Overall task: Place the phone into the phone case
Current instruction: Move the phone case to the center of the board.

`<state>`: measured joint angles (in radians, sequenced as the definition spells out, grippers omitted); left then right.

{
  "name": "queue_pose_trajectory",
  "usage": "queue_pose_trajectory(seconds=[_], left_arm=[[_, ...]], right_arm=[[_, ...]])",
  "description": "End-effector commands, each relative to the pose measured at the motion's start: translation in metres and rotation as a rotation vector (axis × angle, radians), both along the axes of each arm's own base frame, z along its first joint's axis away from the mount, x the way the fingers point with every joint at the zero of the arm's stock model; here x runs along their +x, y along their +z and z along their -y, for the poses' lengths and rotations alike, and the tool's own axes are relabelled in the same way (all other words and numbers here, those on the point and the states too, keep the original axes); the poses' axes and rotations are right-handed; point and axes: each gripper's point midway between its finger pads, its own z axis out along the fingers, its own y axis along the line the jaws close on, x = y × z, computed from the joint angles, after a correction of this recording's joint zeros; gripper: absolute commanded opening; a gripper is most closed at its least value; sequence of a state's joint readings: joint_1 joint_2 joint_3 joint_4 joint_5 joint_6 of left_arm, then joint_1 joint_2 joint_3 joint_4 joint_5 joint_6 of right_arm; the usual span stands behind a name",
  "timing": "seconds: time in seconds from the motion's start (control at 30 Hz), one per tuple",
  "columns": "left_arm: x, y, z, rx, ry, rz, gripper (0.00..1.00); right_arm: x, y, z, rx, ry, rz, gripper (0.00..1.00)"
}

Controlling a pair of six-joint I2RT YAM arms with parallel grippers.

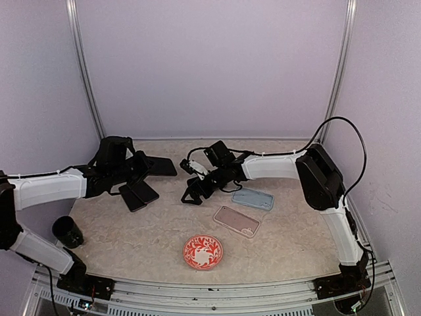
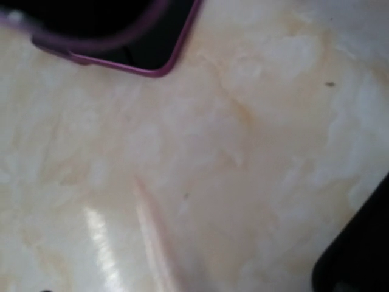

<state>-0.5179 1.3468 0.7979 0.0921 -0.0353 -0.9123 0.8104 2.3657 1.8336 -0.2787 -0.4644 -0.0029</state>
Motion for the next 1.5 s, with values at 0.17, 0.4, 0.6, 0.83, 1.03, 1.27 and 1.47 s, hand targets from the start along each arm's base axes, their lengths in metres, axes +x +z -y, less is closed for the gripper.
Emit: queue_pose_trajectory(seconds=[0.17,0.4,0.6,0.83,1.03,1.27,1.47], left_arm=[[0.012,0.014,0.022,-0.054,-0.040,0.062,0.00],[0.020,0.004,0.039,-0.056,-0.064,0.046,0.00],[0.015,-0.006,0.049,-0.070,-0.103,0.021,0.00],[0.011,-0.007,0.049,-0.071,-0.107,0.017,0.00],[0.010,-0.006,0.051,-0.075,-0.112,0.019,0.00],[0.009,-0.005,0.052,-0.079,-0.114,0.020,0.00],[0.010,-0.006,0.054,-0.090,-0.119,0.019,0.00]], right_arm=[[0.048,0.076,0.058,0.201,-0.189,-0.043,0.99],[0.091,0.059,0.091,0.180,-0.297,-0.063,0.99],[0.121,0.031,0.098,0.182,-0.327,-0.082,0.99],[0.140,0.016,0.096,0.205,-0.311,-0.097,0.99],[0.145,0.014,0.094,0.223,-0.296,-0.088,0.99],[0.135,-0.009,0.094,0.205,-0.269,-0.145,0.98],[0.118,-0.019,0.096,0.220,-0.239,-0.190,0.97]])
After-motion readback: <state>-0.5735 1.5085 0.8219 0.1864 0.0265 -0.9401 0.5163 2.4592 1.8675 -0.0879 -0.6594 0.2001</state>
